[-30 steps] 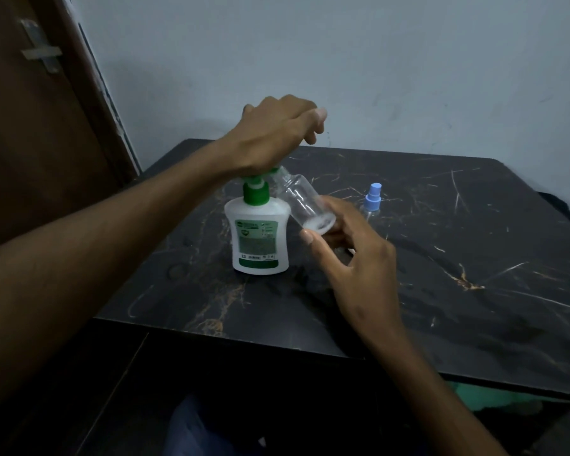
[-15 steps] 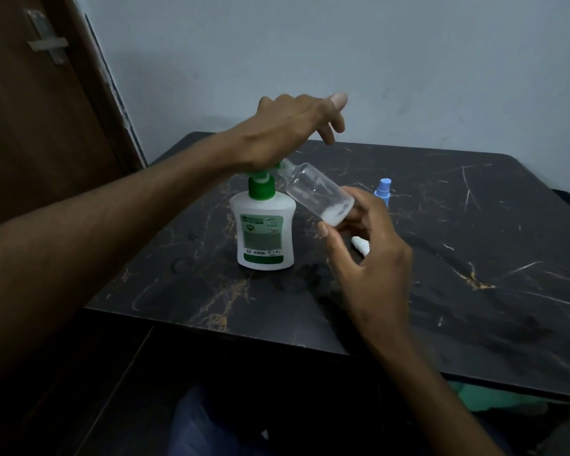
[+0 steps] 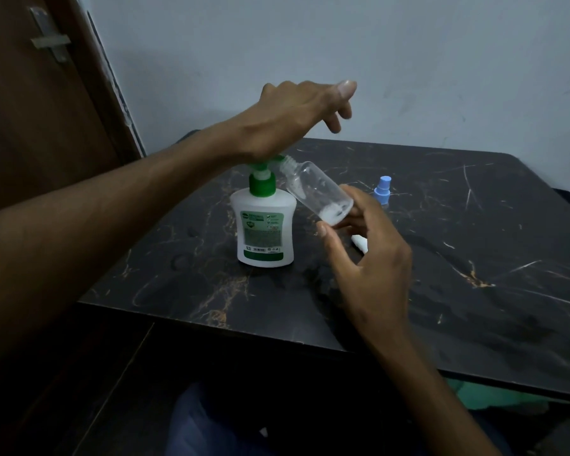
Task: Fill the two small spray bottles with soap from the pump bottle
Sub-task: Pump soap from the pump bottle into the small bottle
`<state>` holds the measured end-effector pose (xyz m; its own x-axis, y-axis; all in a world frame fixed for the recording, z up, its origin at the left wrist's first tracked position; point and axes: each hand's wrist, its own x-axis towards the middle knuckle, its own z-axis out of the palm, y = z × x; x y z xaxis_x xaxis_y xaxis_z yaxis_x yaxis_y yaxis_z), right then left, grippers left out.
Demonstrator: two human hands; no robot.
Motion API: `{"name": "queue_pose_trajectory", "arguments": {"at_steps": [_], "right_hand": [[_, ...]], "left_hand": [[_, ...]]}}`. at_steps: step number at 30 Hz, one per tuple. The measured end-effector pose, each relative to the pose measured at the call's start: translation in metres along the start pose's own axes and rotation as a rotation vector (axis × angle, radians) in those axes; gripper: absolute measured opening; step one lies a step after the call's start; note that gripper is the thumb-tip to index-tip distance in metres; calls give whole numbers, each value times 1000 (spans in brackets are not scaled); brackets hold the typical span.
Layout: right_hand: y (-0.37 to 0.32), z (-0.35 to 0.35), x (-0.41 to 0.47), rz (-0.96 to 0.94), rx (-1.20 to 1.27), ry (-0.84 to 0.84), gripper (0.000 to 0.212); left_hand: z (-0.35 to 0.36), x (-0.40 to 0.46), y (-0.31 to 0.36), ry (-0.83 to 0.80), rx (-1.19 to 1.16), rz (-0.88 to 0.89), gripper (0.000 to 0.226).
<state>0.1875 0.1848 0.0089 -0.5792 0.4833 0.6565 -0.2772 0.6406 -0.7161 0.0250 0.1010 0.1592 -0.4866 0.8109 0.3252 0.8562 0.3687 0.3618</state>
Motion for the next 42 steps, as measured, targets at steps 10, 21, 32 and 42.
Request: {"name": "queue_pose_trajectory", "arguments": {"at_steps": [10,21,32,42], "right_hand": [[-1,-1,-1,-7,37,0,46],[0,0,-1,-6,15,-9,43],[4,0,-1,14,-8,-34,47],[4,1,-1,1,-15,-30,47]], "left_hand": [[0,0,1,-23,-40,0,63],[1,0,-1,-75,-46,1,64],[1,0,-3,-49,-62,24,63],[3,12,-5,-24,98,7,75]]}}
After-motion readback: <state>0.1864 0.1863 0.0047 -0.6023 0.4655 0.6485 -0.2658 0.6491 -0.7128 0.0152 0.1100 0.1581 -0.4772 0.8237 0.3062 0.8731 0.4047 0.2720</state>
